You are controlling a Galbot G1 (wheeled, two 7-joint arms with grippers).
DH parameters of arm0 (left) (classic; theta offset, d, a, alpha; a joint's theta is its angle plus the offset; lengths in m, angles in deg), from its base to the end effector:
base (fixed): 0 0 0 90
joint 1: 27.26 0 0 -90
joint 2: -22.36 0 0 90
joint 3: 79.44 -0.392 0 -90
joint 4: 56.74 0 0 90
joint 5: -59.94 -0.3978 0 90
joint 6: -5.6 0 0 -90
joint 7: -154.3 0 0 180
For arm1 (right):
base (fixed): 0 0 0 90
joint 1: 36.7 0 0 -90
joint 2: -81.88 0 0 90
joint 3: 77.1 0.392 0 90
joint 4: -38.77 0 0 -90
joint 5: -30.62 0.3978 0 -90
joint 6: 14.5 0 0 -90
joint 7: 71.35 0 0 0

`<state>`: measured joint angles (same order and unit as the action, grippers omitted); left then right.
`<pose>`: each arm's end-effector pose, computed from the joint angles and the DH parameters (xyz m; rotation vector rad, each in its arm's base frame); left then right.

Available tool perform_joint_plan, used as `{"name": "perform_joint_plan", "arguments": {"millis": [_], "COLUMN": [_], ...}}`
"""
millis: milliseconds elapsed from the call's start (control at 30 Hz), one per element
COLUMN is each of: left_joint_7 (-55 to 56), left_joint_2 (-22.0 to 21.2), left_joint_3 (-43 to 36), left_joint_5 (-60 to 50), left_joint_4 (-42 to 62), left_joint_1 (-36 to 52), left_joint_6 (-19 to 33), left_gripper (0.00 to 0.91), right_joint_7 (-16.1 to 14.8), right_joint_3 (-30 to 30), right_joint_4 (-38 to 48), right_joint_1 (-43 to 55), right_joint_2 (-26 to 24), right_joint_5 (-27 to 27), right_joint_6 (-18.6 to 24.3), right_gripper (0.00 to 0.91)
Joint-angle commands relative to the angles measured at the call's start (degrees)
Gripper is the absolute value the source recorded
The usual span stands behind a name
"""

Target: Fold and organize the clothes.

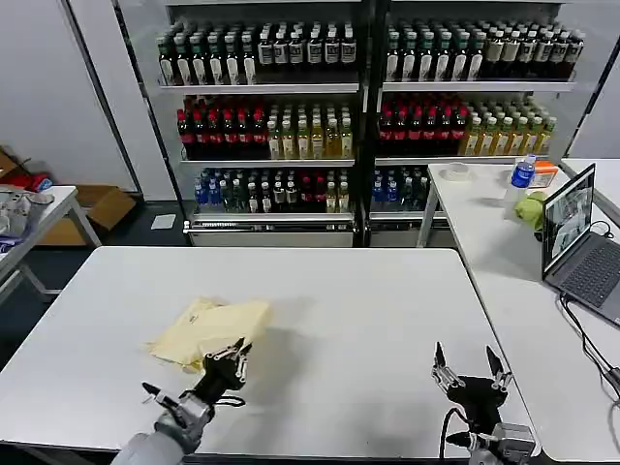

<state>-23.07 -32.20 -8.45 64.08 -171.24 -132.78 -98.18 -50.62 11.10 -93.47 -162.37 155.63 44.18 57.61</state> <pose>0.2620 0.0356 -0.3357 -0.6062 -2.8116 -0.6675 0.1679 -0.0260 -0.2709 -0.2098 -2.9110 0.0582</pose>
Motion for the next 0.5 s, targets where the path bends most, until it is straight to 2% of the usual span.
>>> {"name": "perform_joint_plan", "arguments": {"millis": [33, 133, 167, 200, 233, 367, 500], "left_joint_7": [7.74, 8.63, 8.8, 8.78, 8.67, 7.44, 5.64], "left_joint_2": [-7.26, -8.67, -9.15, -9.49, -9.7, -9.11, -6.6], "left_joint_3": [-9.53, -10.93, -11.24, -11.27, -11.21, -9.73, -6.3], "left_joint_5": [9.69, 9.95, 10.27, 10.39, 10.46, 13.56, 20.54], "left_joint_4": [5.47, 6.97, 7.5, 7.87, 7.95, 5.4, -0.74], "left_joint_1": [11.76, 13.68, 14.11, 14.44, 14.58, 13.43, 8.72], "left_joint_6": [-7.21, -7.3, -7.41, -7.58, -7.71, -7.01, -6.57], "left_gripper": [0.03, 0.06, 0.131, 0.554, 0.907, 0.907, 0.907], "right_joint_7": [-0.18, -0.24, -0.27, -0.3, -0.38, -1.05, -1.97], "right_joint_3": [-1.17, -1.84, -2.04, -2.11, -2.28, -2.84, -3.24], "right_joint_4": [0.2, 0.36, 0.4, 0.41, 0.39, 0.23, -0.34], "right_joint_1": [0.31, 0.49, 0.52, 0.54, 0.53, 0.68, 1.63], "right_joint_2": [0.39, 0.73, 0.81, 0.86, 0.98, 0.96, 0.6], "right_joint_5": [-0.66, -1.02, -1.15, -1.22, -1.32, -1.2, 1.48], "right_joint_6": [-0.21, -0.31, -0.33, -0.35, -0.4, -0.44, -1.0], "right_gripper": [0.907, 0.907, 0.907, 0.907, 0.907, 0.907, 0.907]}}
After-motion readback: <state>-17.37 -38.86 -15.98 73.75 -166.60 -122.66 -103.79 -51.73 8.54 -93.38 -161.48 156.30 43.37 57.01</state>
